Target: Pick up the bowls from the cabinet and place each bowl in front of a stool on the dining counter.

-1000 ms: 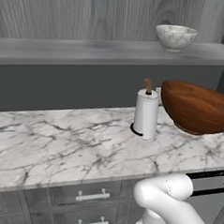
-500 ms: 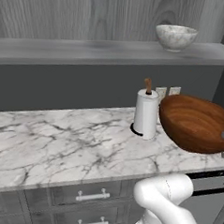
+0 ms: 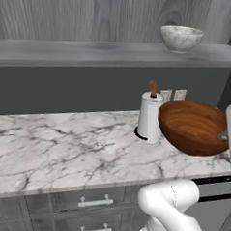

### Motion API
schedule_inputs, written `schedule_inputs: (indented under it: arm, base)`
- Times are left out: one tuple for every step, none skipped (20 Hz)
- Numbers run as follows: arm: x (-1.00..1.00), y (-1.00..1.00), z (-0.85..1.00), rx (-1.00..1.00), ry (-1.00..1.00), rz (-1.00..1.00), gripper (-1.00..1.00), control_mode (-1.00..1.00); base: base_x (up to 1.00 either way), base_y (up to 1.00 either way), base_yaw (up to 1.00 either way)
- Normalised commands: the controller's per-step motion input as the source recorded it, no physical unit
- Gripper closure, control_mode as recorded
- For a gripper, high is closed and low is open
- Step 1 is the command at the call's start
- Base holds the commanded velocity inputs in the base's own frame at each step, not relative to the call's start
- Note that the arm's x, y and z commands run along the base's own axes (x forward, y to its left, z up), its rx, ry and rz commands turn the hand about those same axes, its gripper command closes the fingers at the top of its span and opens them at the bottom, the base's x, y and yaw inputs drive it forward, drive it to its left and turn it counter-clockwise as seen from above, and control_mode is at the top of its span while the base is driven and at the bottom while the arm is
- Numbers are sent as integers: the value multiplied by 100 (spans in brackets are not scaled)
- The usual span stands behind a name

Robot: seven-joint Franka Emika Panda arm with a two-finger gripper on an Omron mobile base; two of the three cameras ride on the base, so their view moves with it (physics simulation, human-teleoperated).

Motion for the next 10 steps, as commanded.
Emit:
schedule_inputs:
  arm:
    - [1,0,-9,0,0,0,100,-100]
    - [0,0,-6,0,0,0,100,-100]
    - [0,0,-5,0,0,0,100,-100]
    - [0,0,-6,0,0,0,100,-100]
    - [0,0,-8,1,0,0,100,-100]
    - [0,0,-9,1,0,0,100,-100]
    - [0,0,-7,0,0,0,100,-100]
    - [0,0,-5,0,0,0,100,-100]
    - [0,0,-3,0,0,0,100,-100]
    - [0,9,-14,0,0,5,100,-100]
  base:
    - [0,0,0]
    - [0,0,0]
    - [0,0,0]
    - [0,0,0]
    - [0,0,0]
    - [0,0,0]
    - [0,0,0]
    - [0,0,0]
    - [0,0,0]
    - [0,0,0]
